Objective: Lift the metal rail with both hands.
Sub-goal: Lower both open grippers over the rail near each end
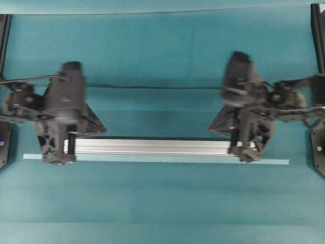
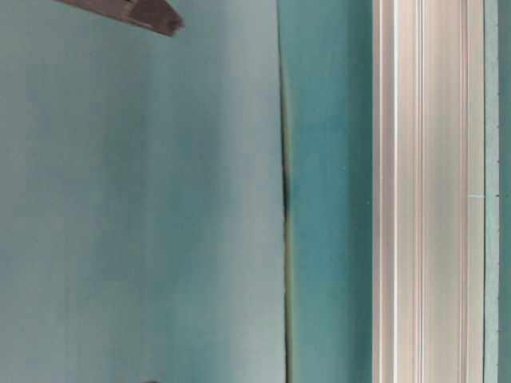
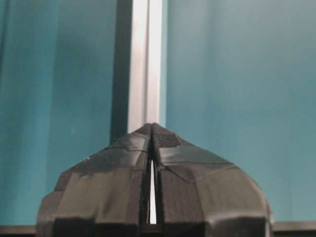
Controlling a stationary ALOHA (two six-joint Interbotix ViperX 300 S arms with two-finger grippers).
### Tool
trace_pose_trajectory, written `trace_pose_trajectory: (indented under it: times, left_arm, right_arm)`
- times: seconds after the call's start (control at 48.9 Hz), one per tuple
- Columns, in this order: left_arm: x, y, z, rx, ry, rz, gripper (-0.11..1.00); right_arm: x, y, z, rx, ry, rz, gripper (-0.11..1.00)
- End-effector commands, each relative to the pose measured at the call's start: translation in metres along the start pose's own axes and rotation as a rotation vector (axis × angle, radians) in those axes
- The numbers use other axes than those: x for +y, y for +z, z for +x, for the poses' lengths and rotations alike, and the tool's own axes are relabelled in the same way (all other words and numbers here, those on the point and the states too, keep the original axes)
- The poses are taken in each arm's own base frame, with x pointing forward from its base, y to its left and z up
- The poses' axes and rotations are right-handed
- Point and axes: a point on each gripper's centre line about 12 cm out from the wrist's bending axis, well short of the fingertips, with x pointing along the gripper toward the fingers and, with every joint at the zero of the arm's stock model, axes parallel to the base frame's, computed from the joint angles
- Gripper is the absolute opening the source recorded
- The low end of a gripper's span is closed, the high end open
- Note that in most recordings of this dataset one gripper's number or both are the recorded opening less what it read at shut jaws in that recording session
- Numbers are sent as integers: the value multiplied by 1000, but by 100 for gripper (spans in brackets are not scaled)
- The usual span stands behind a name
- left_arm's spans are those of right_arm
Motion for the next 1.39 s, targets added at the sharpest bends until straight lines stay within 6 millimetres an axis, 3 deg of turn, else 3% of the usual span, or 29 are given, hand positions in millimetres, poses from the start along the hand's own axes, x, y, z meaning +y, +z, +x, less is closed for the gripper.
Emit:
trace_pose_trajectory:
  times: [0.0, 0.409, 0.655, 1.002, 1.125, 1.186, 1.37]
  left_arm:
    - [-1, 9, 1, 46, 3, 7, -2]
    - [-1, 5, 26, 184, 13, 20, -2]
    - [-2, 6, 31, 161, 7, 76, -2]
    - [0, 3, 31, 173, 11, 70, -2]
    - [-1, -2, 34, 190, 9, 67, 7]
    - [0, -5, 35, 196, 12, 69, 15]
    - [0, -17, 42, 227, 11, 65, 68]
  right_arm:
    - [2, 6, 6, 81, -20, 1, -1]
    - [0, 1, 35, 297, -81, -30, -1]
    - [6, -1, 37, 305, -58, -148, -1]
    - [4, -7, 44, 333, -60, -168, 5]
    - [4, -9, 48, 327, -57, -183, 16]
    - [3, -11, 50, 326, -55, -193, 30]
    - [4, -19, 58, 342, -56, -217, 82]
